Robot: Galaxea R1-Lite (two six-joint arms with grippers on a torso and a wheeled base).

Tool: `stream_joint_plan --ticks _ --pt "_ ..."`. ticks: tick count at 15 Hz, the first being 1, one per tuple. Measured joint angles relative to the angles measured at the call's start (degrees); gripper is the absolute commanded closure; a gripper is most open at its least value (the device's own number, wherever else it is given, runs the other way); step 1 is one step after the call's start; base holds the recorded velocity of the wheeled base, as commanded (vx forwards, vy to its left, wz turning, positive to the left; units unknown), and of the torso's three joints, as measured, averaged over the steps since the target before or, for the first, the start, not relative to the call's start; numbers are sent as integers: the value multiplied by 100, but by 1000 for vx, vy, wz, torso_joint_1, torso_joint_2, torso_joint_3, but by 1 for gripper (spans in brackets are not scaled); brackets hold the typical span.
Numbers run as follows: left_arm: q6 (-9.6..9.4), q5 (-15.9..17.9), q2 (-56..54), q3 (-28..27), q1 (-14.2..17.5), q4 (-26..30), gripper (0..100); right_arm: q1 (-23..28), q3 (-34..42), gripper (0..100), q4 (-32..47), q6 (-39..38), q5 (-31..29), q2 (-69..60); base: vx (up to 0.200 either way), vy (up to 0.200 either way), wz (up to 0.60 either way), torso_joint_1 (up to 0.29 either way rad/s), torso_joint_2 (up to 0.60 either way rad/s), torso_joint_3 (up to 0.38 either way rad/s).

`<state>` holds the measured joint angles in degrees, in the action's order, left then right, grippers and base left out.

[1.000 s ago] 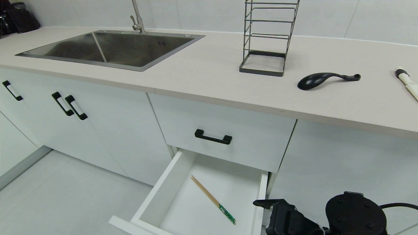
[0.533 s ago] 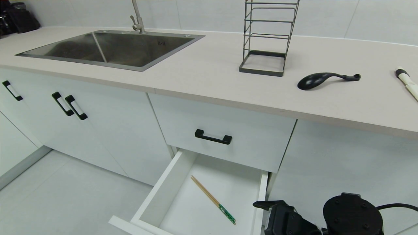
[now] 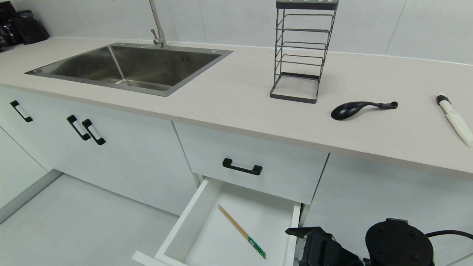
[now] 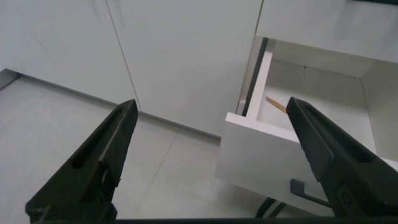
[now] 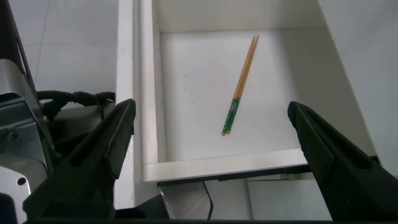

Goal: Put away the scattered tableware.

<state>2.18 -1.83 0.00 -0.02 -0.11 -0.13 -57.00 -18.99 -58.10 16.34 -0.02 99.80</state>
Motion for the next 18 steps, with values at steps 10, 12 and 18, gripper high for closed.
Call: stream_joint_plan --ticks 10,12,18 --pt "0 0 0 2 1 11 0 0 -22 0 2 -9 0 5 0 0 0 254 -485 -231" --pt "0 0 0 2 1 13 0 -5 -82 0 7 -9 2 9 0 0 0 288 -520 -239" --pt "0 2 0 2 1 9 0 163 -1013 0 246 -9 18 57 0 0 0 281 -539 -253"
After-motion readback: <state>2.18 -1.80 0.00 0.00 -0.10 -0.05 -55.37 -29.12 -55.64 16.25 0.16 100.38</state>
